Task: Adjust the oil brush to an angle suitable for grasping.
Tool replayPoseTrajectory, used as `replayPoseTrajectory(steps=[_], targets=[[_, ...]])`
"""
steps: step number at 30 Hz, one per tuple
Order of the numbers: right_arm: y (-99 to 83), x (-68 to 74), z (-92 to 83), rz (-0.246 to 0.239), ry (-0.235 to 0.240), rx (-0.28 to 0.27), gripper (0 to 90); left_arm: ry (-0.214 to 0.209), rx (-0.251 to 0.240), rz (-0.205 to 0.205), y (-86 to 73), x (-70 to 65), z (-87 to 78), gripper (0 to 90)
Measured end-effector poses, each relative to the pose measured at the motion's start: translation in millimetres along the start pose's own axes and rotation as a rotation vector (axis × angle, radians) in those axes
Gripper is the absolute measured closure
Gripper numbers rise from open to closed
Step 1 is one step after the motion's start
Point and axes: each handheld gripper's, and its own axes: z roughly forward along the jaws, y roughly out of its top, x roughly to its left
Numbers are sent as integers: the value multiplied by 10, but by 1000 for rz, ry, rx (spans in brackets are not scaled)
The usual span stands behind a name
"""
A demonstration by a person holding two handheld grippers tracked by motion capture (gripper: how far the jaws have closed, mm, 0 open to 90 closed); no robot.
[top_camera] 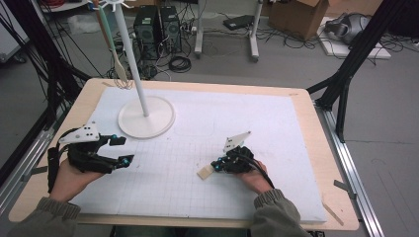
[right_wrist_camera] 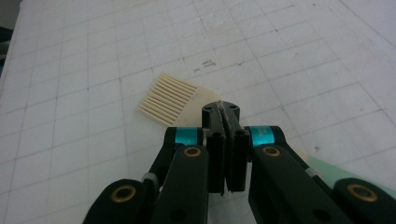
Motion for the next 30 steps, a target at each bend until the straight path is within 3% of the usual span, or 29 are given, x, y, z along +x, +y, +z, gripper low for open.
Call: replayPoseTrajectory(steps=[8, 10, 13, 21, 30], targets=[[60, -23, 57, 6, 8, 1, 893, 3, 1, 2, -6, 1, -15, 287], [57, -25, 48, 6, 30, -7, 893, 7, -1, -1, -11, -2, -25, 288], [60, -16, -20, -2, 21, -21, 893, 11, 1, 1, -20, 5, -44, 288], [17, -104, -231, 13, -19, -40, 893, 15, 2, 4, -23, -5, -52, 289], [15, -338, -544, 48, -99, -76, 893, 16, 2, 9, -23, -6, -58, 290]])
